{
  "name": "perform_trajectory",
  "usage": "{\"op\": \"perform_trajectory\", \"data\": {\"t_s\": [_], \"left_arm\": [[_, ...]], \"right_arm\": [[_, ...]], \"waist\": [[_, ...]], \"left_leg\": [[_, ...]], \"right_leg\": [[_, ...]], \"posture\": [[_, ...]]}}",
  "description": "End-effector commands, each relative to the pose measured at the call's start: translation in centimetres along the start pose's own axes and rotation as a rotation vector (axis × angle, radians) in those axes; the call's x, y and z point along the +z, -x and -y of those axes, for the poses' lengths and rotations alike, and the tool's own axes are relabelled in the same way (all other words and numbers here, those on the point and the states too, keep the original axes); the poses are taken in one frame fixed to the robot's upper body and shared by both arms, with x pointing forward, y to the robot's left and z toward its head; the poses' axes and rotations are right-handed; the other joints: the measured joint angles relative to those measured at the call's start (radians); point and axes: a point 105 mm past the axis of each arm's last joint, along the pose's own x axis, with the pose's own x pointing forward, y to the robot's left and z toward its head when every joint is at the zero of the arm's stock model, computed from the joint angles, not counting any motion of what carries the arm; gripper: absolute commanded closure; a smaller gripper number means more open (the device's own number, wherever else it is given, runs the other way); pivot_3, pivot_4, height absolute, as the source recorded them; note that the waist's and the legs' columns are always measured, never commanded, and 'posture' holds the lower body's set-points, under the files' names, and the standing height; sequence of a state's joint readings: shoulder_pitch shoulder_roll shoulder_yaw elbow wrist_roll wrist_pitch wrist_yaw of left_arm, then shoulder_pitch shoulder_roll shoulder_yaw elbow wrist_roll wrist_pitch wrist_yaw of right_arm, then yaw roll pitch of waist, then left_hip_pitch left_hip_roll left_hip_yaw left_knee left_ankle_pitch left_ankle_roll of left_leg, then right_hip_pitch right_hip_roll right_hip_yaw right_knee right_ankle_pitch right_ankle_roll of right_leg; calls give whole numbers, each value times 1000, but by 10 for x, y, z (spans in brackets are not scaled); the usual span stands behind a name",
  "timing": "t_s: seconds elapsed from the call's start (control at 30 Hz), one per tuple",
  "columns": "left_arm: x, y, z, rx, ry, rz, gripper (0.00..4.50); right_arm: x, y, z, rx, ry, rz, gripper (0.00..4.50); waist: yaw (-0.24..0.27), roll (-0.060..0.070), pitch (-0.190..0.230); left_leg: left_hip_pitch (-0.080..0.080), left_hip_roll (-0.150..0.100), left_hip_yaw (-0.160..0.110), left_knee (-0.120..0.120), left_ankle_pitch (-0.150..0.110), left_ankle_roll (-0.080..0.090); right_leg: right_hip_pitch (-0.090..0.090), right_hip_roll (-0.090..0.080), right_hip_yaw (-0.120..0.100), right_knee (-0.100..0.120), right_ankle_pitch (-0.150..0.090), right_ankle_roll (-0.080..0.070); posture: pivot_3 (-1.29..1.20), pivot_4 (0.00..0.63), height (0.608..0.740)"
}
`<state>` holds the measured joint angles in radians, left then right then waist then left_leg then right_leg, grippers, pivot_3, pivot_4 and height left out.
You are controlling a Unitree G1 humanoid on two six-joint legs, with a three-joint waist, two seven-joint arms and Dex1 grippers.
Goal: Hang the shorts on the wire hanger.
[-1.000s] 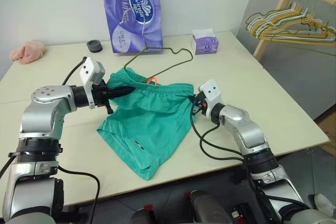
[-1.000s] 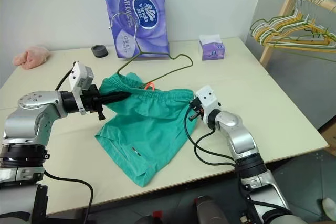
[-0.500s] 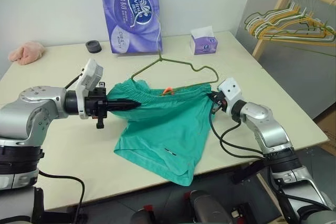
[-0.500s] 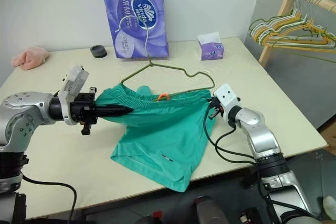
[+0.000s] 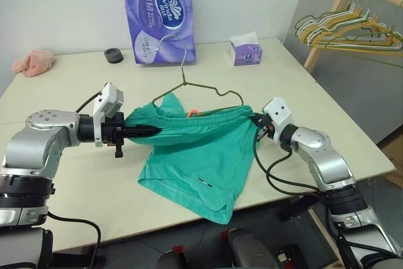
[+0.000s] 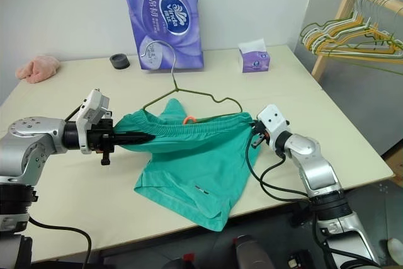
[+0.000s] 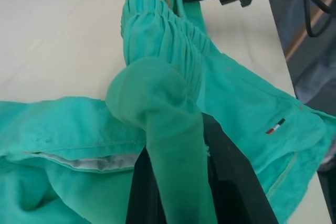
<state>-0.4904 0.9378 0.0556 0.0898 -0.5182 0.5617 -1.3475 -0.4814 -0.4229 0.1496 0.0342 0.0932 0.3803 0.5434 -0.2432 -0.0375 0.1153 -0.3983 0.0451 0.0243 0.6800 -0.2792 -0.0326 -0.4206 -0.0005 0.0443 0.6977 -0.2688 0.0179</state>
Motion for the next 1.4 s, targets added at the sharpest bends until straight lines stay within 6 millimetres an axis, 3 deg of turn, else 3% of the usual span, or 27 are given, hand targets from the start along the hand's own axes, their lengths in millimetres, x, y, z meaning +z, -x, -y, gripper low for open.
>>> {"op": "perform_trajectory", "data": {"t_s": [0.03, 0.23, 0.83, 1.03, 1.4], "left_arm": [[13, 13, 3, 3, -49, -4, 4494], [6, 14, 4, 4, -56, -40, 4494], [25, 14, 0, 25, -75, 43, 4494], [9, 13, 2, 18, -91, -35, 4494], [4, 15, -6, 53, -87, -40, 4494]], "right_arm": [[-3, 13, 32, -116, 8, -29, 4500], [-1, 13, 32, -112, 15, -24, 4500], [-13, 15, 28, -95, -24, -70, 4500], [-11, 15, 27, -86, -13, -67, 4500], [-7, 17, 25, -70, 18, -57, 4500]], "waist": [[0, 0, 0], [0, 0, 0], [1, 0, 0], [1, 0, 0], [1, 0, 0]], "left_leg": [[0, 0, 0, 0, 0, 0], [0, 0, 0, 0, 0, 0], [0, 0, 0, 0, 0, 0], [0, 0, 0, 0, 0, 0], [0, 0, 0, 0, 0, 0]], "right_leg": [[0, 0, 0, 0, 0, 0], [0, 0, 0, 0, 0, 0], [0, 0, 0, 0, 0, 0], [0, 0, 0, 0, 0, 0], [0, 0, 0, 0, 0, 0]], "posture": [[-198, 64, 740], [-200, 64, 740], [-199, 67, 740], [-199, 67, 740], [-205, 68, 740]]}}
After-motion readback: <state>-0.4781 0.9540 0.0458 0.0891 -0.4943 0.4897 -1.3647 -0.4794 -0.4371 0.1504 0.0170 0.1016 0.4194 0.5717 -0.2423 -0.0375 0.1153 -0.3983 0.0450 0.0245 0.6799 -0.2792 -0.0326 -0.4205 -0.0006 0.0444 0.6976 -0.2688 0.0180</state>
